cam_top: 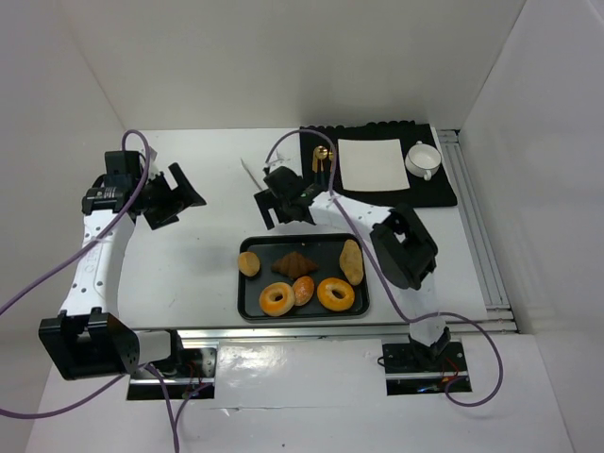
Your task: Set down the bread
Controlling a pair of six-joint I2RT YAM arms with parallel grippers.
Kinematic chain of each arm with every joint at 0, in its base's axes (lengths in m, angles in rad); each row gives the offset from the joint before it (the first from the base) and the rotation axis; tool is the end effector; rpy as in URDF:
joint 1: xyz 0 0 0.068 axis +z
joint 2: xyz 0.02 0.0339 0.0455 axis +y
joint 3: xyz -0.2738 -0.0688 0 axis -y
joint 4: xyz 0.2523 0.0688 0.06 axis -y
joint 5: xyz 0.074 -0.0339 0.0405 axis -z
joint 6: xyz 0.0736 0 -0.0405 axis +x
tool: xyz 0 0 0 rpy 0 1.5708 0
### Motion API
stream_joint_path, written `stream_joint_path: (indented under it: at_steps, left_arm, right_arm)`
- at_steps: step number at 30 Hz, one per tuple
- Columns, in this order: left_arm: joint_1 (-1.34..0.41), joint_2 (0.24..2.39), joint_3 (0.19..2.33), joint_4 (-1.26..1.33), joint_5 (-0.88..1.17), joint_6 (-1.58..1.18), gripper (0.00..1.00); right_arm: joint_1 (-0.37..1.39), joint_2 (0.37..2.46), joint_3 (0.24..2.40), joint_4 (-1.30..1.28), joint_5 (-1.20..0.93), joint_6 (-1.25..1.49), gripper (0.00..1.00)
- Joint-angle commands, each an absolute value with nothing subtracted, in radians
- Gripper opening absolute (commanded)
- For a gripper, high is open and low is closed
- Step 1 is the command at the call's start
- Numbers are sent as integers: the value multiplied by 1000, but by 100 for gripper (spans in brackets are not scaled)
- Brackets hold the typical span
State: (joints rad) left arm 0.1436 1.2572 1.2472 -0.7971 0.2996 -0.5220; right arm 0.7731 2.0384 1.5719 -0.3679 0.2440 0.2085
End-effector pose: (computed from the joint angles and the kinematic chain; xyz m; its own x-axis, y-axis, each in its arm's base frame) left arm 0.2884 0.0198 0.3272 -0.6522 -0.5757 -0.4932 -0.2998 0.7935 -0.5296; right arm 0.3656 0.3318 0.1903 -0.6350 -0.3390 -0.6941 -0.4396 0.8975 -0.0361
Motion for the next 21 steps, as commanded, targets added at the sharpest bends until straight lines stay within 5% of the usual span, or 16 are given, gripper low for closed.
stream_joint_path:
  at_steps: [1, 14, 18, 21]
  left_arm:
    - [150, 1269, 1256, -776, 285, -497, 100]
    - [150, 1322, 1247, -765, 285, -497, 100]
    - [150, 1361, 1258, -765, 288, -488, 100]
    - [150, 1361, 1267, -765, 288, -488, 100]
  right_arm:
    - [764, 2104, 1660, -328, 189, 123, 100]
    - [678, 2426, 1874, -137, 146, 111, 100]
    - [678, 2526, 2034, -178, 155, 92, 93]
    - [678, 2574, 2118, -189, 192, 92, 75]
